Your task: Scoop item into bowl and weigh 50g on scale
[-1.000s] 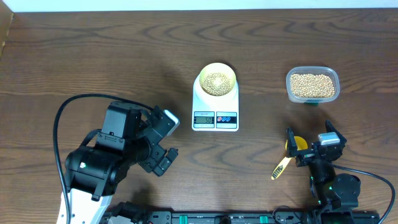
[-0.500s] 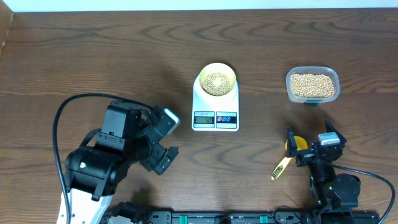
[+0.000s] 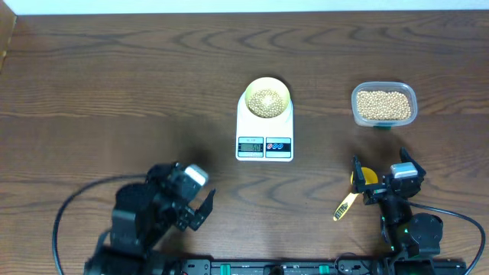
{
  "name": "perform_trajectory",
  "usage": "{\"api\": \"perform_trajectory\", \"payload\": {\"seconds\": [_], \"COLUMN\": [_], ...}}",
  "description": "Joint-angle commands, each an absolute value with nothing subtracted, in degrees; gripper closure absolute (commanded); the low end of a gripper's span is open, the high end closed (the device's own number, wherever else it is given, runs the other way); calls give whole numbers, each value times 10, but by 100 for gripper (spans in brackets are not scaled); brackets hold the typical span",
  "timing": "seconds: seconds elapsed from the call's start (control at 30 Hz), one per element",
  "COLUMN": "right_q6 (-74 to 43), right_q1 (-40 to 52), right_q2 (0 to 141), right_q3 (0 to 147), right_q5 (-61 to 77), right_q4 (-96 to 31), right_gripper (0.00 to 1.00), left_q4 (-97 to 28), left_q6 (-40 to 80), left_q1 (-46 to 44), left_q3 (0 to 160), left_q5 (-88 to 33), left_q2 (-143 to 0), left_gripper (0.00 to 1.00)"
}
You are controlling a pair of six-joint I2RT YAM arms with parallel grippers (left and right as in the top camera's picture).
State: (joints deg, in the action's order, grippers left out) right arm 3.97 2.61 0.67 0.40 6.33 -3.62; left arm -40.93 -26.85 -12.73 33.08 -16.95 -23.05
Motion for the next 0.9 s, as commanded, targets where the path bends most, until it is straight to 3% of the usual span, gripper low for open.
{"api": "perform_trajectory", "payload": {"seconds": [0.0,0.33,0.87], "right_q6": [33,33,33], "right_q1": [29,29,29], "right_q2": [3,3,3], "right_q3": [3,3,3], "right_q5": [59,59,59], "right_q4": [-39,-39,-39], "right_gripper": [1,1,1], "left_q4": [-397,-351,-72], "left_q6": [-231,-174,-73], "left_q1": [-86,-55,-44], "left_q3": [274,196,29], "left_q5": [-199,-183,-143], "left_q2": [-130,-9,-1], "left_gripper": [2,2,2]}}
